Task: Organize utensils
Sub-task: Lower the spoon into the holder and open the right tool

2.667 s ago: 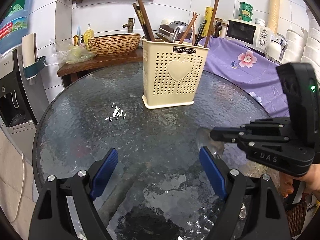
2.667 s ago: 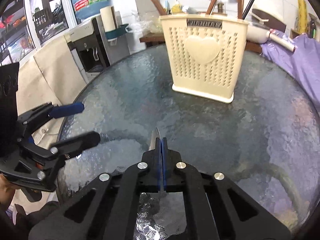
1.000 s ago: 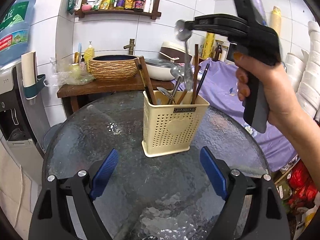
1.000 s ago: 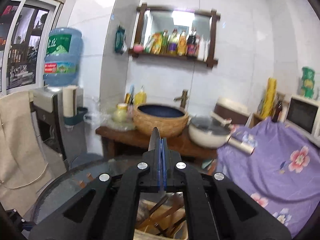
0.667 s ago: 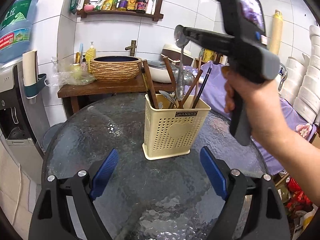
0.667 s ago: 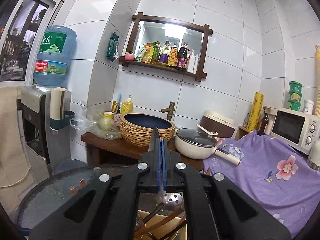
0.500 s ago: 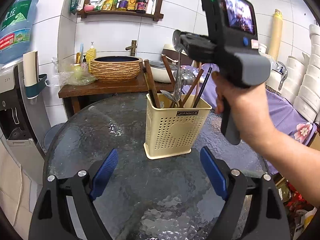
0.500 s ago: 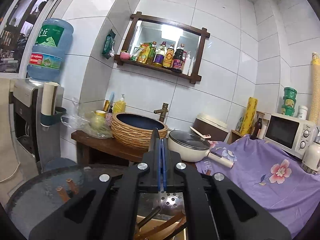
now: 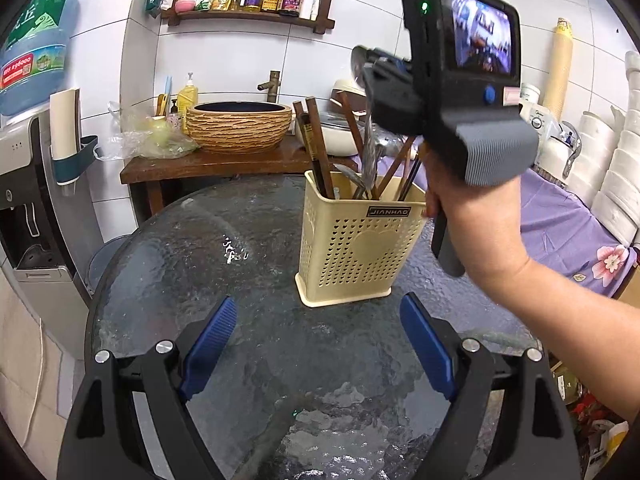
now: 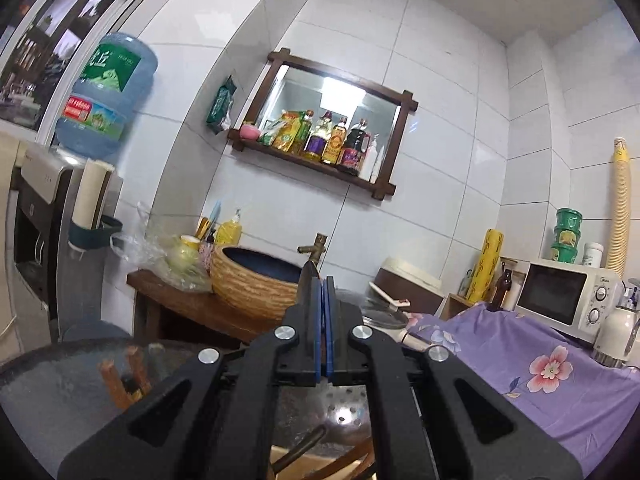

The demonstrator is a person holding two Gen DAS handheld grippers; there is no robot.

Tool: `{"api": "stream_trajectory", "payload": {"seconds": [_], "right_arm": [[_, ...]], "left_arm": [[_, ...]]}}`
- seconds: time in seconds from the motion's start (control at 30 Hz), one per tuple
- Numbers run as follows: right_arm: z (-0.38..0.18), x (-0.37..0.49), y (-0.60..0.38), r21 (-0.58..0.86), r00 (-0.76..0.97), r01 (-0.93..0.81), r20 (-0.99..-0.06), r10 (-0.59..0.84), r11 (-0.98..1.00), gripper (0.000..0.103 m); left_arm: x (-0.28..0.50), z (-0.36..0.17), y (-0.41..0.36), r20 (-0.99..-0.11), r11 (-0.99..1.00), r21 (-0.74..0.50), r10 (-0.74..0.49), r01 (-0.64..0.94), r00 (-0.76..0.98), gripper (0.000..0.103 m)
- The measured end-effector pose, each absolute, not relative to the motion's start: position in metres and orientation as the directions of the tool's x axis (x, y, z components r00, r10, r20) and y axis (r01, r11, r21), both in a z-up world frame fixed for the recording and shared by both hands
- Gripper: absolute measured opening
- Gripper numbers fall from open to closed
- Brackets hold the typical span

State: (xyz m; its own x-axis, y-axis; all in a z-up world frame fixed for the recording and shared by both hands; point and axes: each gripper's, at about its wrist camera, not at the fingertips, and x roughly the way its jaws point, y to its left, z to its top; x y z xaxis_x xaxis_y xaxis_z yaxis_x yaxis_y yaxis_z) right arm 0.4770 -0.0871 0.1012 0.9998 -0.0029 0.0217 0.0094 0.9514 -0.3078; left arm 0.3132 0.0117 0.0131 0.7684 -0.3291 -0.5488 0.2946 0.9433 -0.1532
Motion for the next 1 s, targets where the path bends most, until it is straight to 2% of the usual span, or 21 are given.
{"api": "stream_trajectory", "payload": {"seconds": [0.2,0.37,0.6,0.77,1.0], "right_arm": [[0.112,0.483,-0.097,-0.316,0.999,0.015,0.032,-0.005,0.949,0.001],[0.124,0.472,-0.128,-0.234,1.000,-0.001,0.024,0.007,0.972,0.001],[0.103,0.476,-0.130,-0.342,0.998,0.054,0.034,-0.046,0.938,0.001],[0.078,0.464,-0.115,-0.455,0.992,0.097,0.121,-0.046,0.885,0.001],[0.060,0.461,-0.123,-0.432,0.995,0.077,0.091,-0.041,0.899,0.001]], "left_arm": [[0.312,0.013,0.015,-0.541,0.942,-0.163,-0.334,0.293,0.772,0.082],[0.314,0.009,0.016,-0.547,0.943,-0.164,-0.333,0.291,0.768,0.082],[0.312,0.010,0.010,-0.544,0.939,-0.166,-0.343,0.302,0.766,0.082],[0.310,0.010,0.007,-0.549,0.939,-0.157,-0.341,0.307,0.763,0.082],[0.310,0.006,0.008,-0.557,0.940,-0.155,-0.336,0.303,0.759,0.082]]}}
